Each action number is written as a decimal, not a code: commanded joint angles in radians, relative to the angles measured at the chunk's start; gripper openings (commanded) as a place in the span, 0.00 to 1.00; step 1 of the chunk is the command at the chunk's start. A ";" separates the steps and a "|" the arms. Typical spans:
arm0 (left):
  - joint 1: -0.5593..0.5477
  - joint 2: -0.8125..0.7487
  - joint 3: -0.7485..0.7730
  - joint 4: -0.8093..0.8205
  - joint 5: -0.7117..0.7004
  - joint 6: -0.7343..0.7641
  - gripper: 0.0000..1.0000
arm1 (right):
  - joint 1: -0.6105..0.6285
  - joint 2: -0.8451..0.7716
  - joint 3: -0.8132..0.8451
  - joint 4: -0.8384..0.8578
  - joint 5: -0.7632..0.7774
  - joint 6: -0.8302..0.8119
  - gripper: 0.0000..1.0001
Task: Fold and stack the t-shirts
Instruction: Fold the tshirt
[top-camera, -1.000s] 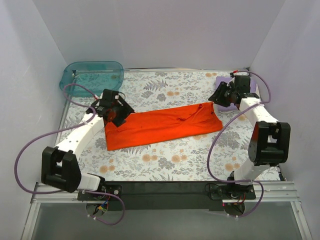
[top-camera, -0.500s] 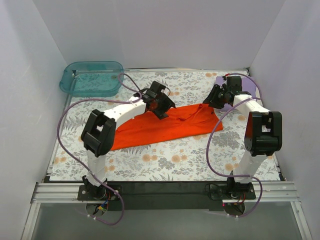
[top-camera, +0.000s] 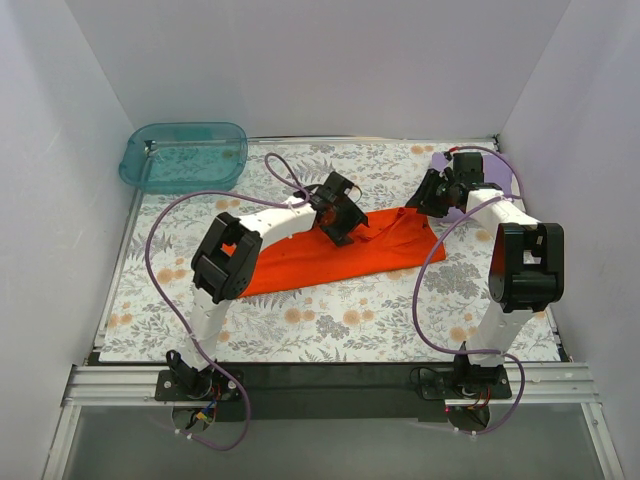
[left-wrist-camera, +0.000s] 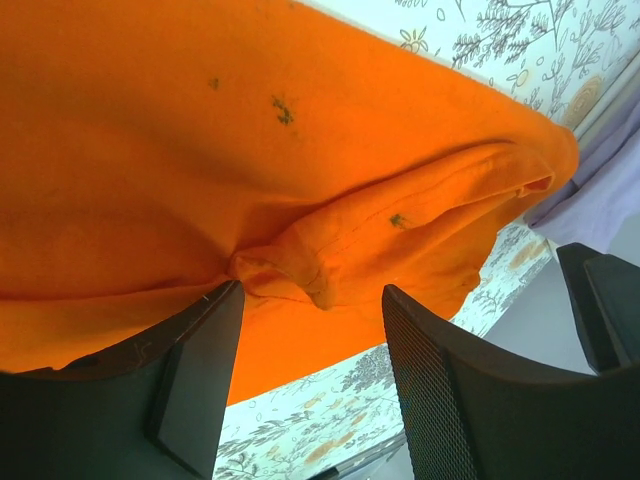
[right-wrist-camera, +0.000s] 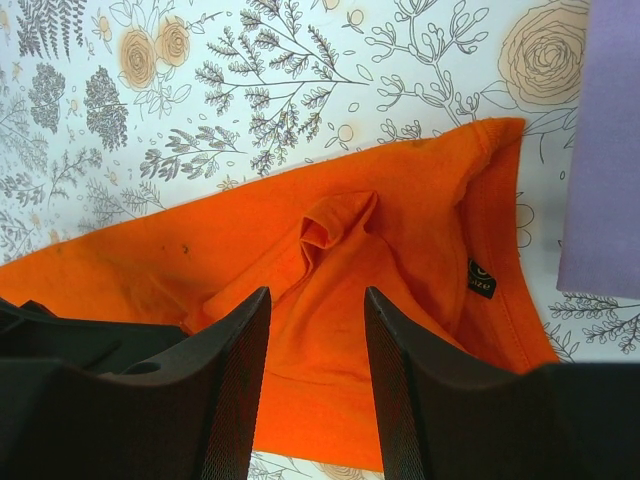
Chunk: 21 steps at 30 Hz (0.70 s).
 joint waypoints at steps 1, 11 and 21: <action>-0.017 -0.004 0.042 0.003 0.006 -0.135 0.54 | 0.004 0.014 0.043 0.030 0.002 -0.013 0.42; -0.036 0.047 0.093 0.004 0.001 -0.141 0.44 | 0.004 0.034 0.057 0.030 0.002 -0.019 0.42; -0.041 0.067 0.098 0.003 0.003 -0.146 0.40 | 0.004 0.046 0.072 0.030 0.003 -0.028 0.42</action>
